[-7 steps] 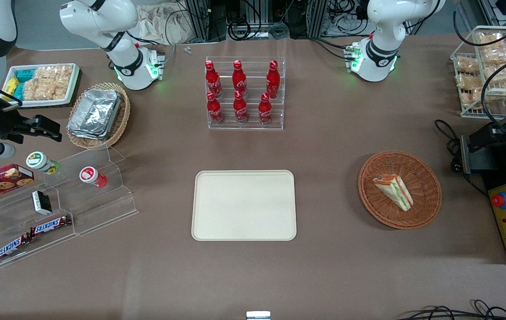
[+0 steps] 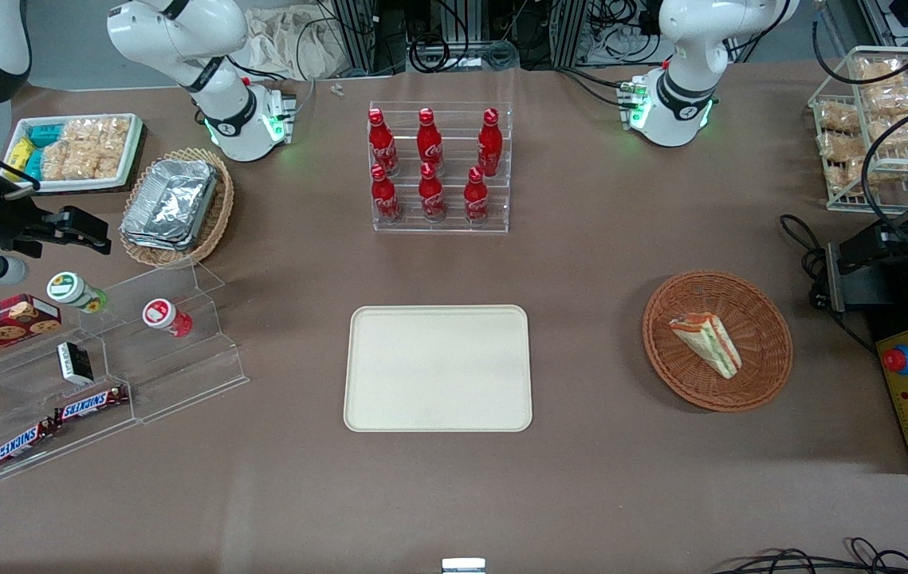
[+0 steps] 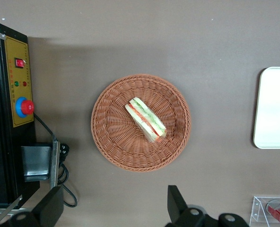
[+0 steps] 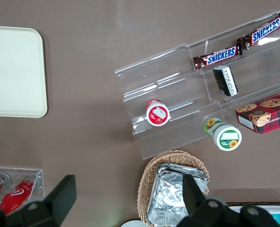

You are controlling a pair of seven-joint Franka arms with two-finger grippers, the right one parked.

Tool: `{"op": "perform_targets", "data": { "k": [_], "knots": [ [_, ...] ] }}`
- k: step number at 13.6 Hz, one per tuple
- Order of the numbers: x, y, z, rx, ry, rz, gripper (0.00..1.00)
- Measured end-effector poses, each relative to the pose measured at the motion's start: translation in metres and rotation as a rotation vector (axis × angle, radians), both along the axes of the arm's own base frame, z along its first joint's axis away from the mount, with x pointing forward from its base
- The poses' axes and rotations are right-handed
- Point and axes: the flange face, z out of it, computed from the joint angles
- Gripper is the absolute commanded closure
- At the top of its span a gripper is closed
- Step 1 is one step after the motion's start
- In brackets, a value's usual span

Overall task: Place sandwich from basket to tray
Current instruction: 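Move the left gripper from rest toward the wicker basket, then lower the open left gripper over the wrapped sandwich and close on it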

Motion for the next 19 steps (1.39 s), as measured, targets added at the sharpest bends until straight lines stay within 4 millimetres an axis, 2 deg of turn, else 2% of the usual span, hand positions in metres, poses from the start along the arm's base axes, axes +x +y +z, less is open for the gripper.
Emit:
{"op": "perform_targets", "data": {
  "k": [2,7,12,16,19],
  "knots": [
    [0.003,-0.003,-0.017,-0.003,0.034,0.014,0.02],
    [0.004,-0.028,-0.084,-0.002,0.098,0.126,0.03],
    [0.002,-0.032,-0.171,-0.012,0.027,0.294,0.03],
    [-0.013,-0.033,-0.244,-0.015,0.056,0.435,0.03],
    [-0.008,-0.040,-0.292,-0.039,0.032,0.565,0.05]
  ]
}}
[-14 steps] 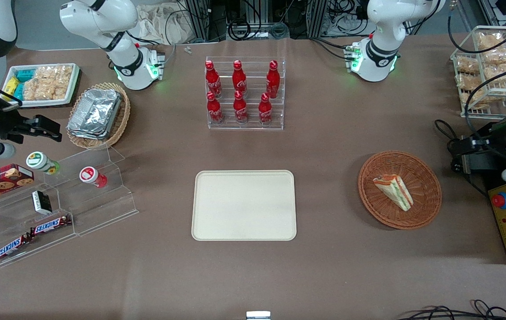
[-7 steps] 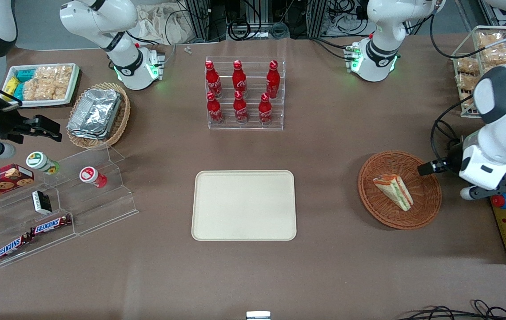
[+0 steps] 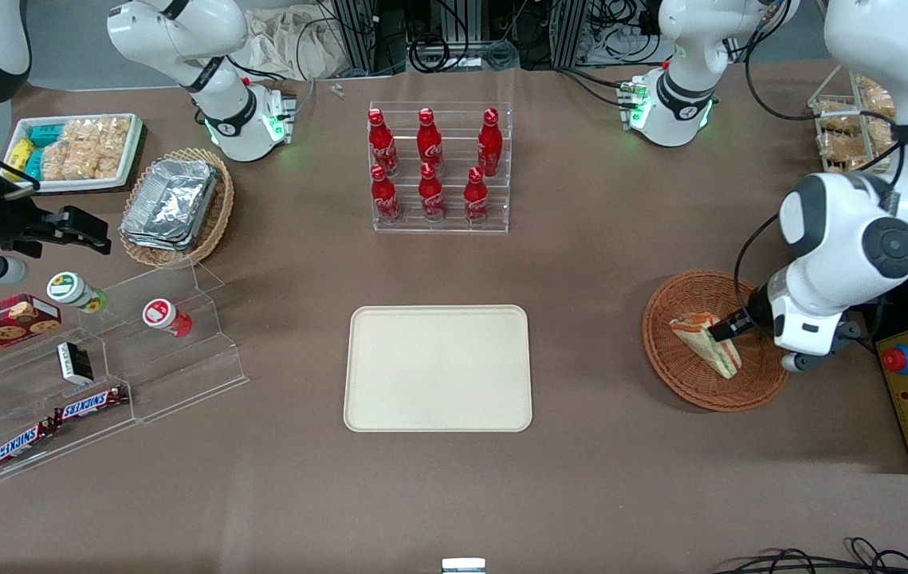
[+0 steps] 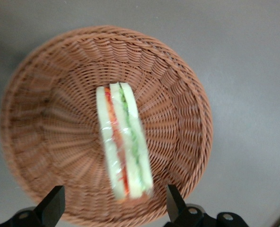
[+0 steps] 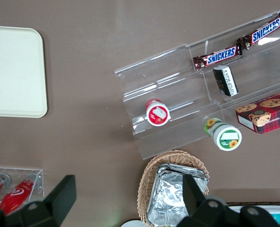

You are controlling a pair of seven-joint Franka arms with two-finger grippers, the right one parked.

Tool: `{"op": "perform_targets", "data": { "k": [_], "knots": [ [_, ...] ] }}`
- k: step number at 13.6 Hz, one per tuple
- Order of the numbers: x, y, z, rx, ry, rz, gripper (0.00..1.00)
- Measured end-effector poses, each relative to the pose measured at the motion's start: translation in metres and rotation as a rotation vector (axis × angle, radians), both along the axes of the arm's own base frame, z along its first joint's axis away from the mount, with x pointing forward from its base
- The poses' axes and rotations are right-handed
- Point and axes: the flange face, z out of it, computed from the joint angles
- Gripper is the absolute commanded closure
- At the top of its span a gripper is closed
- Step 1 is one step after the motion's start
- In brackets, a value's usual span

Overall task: Place sandwich from basket to tray
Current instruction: 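Lower the open left gripper over the wrapped sandwich and close on it, then lift the sandwich out of the basket with the left gripper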

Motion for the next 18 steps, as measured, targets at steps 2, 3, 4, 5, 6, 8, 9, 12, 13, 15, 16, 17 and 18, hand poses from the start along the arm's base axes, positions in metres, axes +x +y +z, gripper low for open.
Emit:
{"op": "perform_targets", "data": {
  "k": [2,3,4,5,6,8,9,12,13,15,16,17,18],
  "knots": [
    [0.006,-0.003,-0.021,-0.011,-0.022,0.073,0.05],
    [0.008,-0.004,-0.028,-0.016,-0.032,0.094,0.05],
    [0.009,-0.004,-0.033,-0.018,-0.033,0.104,0.05],
    [0.009,-0.003,-0.038,-0.019,-0.026,0.109,0.05],
    [0.008,-0.003,-0.043,-0.018,-0.018,0.112,0.06],
    [0.007,-0.001,-0.052,-0.016,-0.006,0.113,0.19],
    [0.006,0.000,-0.056,-0.015,-0.001,0.113,0.31],
    [0.004,0.000,-0.061,-0.013,0.006,0.112,0.79],
    [0.004,0.000,-0.060,-0.012,0.006,0.111,0.91],
    [0.002,-0.001,-0.055,-0.006,0.027,0.105,0.98],
    [0.002,-0.002,-0.046,0.002,0.055,0.099,0.98],
    [0.003,-0.003,-0.028,0.013,0.085,0.090,0.98],
    [0.006,-0.006,-0.001,0.023,0.111,0.080,0.98]
  ]
}}
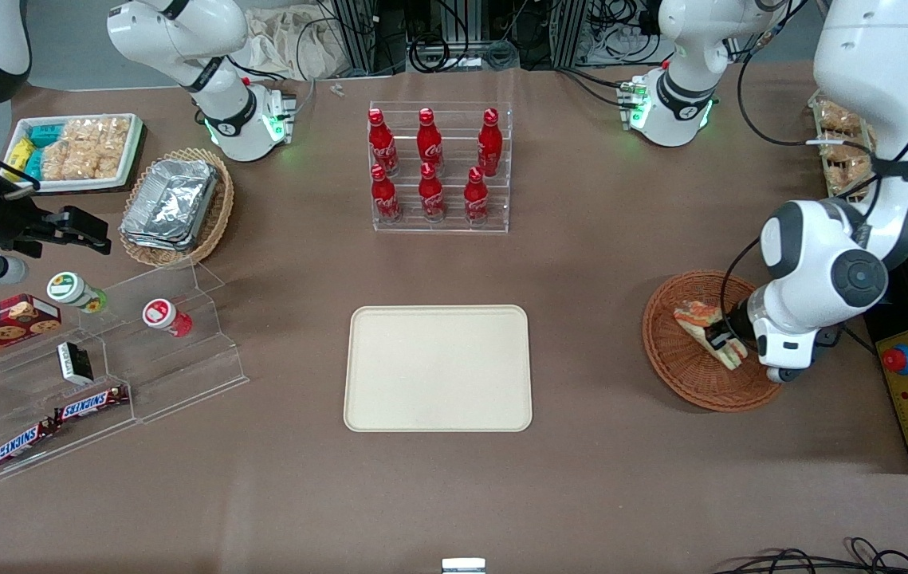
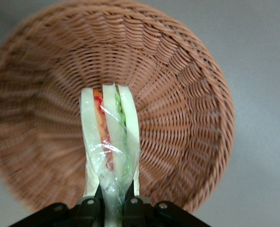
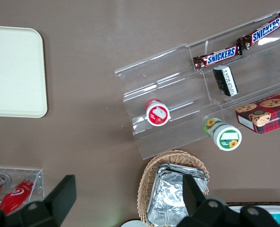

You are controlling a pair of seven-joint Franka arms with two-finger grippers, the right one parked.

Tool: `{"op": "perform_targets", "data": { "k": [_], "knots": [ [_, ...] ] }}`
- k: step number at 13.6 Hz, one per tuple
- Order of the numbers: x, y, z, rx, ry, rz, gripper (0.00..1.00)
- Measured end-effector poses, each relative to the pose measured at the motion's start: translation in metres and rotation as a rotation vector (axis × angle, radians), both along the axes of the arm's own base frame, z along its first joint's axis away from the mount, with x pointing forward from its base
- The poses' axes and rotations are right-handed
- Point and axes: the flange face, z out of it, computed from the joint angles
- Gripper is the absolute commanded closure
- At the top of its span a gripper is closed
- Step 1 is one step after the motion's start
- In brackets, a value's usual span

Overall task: Place sandwich from basket to tray
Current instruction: 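Lift the sandwich out of the basket with the left gripper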

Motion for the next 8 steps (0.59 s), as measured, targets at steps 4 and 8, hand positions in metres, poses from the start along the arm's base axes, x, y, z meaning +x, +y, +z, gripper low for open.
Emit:
{"op": "perform_targets", "data": {
  "k": [4,8],
  "knots": [
    [0.006,-0.016,0.151,0.025,-0.013,-0.029,0.99],
    [0.002,-0.016,0.236,0.026,-0.057,-0.081,0.99]
  ]
}}
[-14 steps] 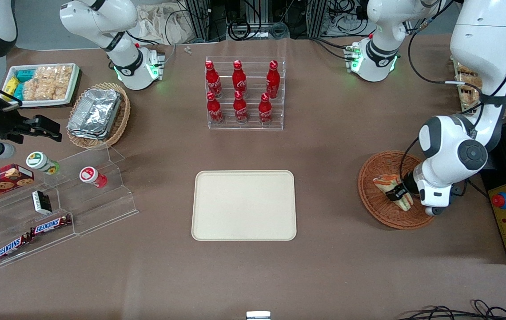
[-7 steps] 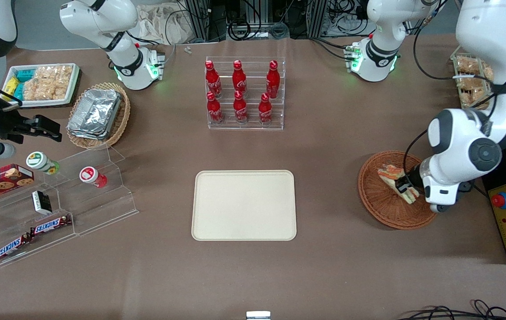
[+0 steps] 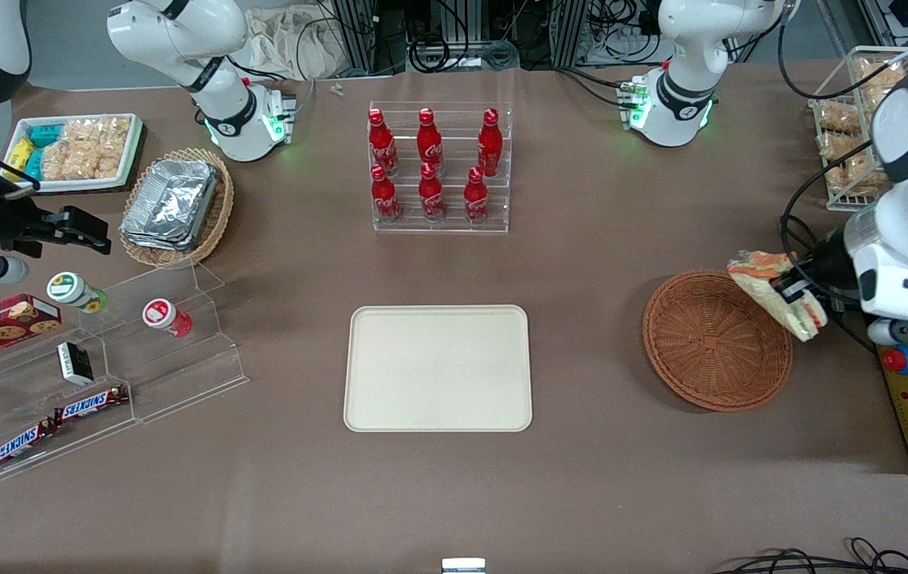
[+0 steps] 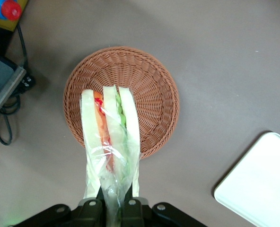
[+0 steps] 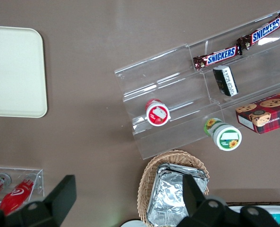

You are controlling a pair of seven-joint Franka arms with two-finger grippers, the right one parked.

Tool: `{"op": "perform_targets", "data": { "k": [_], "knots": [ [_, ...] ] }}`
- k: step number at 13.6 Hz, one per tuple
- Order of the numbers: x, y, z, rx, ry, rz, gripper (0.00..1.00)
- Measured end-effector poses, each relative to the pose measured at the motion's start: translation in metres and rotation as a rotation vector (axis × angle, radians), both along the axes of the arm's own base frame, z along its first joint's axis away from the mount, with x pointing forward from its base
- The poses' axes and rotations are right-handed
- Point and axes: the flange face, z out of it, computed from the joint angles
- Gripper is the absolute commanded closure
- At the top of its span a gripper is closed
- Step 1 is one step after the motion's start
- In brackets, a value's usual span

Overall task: Place sandwich from basket to tray
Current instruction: 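Lift the sandwich out of the basket with the left gripper, then carry the sandwich over the cream tray and lower it onto the tray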

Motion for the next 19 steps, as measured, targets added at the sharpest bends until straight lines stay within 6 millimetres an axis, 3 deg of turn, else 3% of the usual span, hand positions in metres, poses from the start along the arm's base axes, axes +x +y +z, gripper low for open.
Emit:
{"op": "perform_targets", "data": {
  "k": [1,3,6,9,12,14,16,19],
  "knots": [
    [0.000,-0.004,0.006,-0.003,-0.006,-0.022,0.99],
    [0.000,-0.031,0.004,-0.025,-0.006,-0.087,0.99],
    [0.002,-0.116,-0.022,-0.086,-0.015,-0.238,0.99],
    [-0.003,-0.214,-0.063,-0.148,-0.050,-0.406,1.00],
    [-0.008,-0.291,-0.134,-0.132,-0.066,-0.557,1.00],
    [-0.003,-0.321,-0.184,-0.134,-0.047,-0.612,1.00],
    [0.007,-0.338,-0.224,-0.132,-0.022,-0.643,1.00],
    [0.010,-0.355,-0.268,-0.143,0.011,-0.666,1.00]
  ]
}}
